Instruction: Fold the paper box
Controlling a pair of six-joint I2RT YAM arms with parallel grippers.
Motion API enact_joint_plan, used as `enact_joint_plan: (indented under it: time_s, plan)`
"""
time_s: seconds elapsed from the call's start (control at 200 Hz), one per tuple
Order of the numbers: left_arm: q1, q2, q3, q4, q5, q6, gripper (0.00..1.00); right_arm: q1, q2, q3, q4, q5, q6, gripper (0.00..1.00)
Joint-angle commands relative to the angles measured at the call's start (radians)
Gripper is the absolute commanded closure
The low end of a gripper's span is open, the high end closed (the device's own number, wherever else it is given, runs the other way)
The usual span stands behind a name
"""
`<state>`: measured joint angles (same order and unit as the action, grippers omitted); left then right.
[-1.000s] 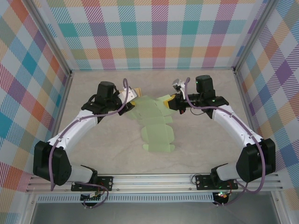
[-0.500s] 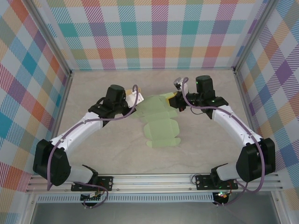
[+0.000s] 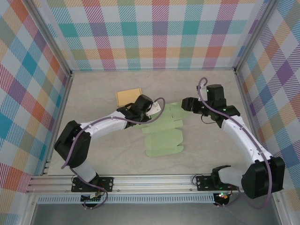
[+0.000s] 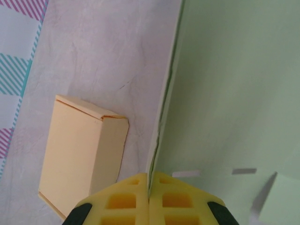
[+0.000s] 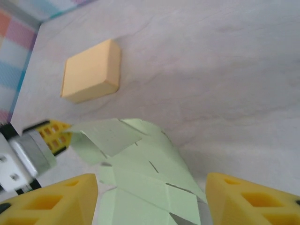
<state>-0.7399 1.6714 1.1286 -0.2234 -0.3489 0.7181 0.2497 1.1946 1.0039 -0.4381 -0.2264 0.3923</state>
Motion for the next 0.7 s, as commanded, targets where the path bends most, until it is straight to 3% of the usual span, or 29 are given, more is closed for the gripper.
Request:
enact_joint_plan:
  time_s: [0.0, 0.235, 0.695]
  plan:
    - [-0.028, 0.015, 0.031, 0.087, -0.130, -0.009, 1.00, -0.019, -0.019, 0.032, -0.069, 0.051, 0.131, 0.37]
    - [-0.065, 0.042, 0.014, 0.123, -0.188, -0.005, 1.00, -0.020, 0.081, 0.028, 0.144, -0.196, 0.255, 0.38]
    - [-0.081, 0.078, 0.033, 0.111, -0.210, -0.037, 1.00, 0.029, 0.386, 0.223, 0.144, -0.241, 0.233, 0.47]
